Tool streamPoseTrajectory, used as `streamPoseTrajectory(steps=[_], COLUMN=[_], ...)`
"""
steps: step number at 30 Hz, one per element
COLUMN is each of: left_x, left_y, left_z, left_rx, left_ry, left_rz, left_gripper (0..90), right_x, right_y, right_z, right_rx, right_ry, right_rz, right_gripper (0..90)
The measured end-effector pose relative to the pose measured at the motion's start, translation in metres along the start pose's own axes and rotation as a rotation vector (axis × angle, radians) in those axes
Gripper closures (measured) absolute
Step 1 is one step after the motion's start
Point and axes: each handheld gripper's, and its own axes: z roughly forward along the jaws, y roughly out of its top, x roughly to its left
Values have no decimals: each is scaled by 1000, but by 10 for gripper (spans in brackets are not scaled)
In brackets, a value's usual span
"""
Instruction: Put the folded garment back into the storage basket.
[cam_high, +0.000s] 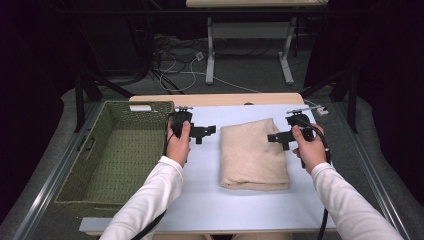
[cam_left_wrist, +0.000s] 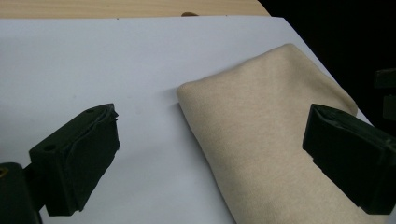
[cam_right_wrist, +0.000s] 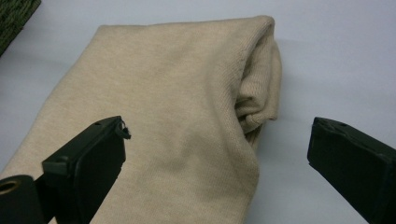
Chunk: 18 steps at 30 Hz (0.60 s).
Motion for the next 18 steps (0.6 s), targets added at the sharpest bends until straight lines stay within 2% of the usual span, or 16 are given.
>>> streamPoseTrajectory(steps=[9,14,18], left_x=[0,-2,-3], left_y=[-7,-12,-16], left_z=[20,31,39], left_rx=[-2,23,27], left_ry=[-17,17,18], left_rz=[-36,-63,-97], left_gripper=[55,86,95], right_x=[-5,-6,-7], right_y=[-6,-9,-12], right_z=[13,20,25], right_rx=[5,11,16], right_ry=[-6,-7,-22], right_rz=[22,38,32], right_gripper=[41,41,45])
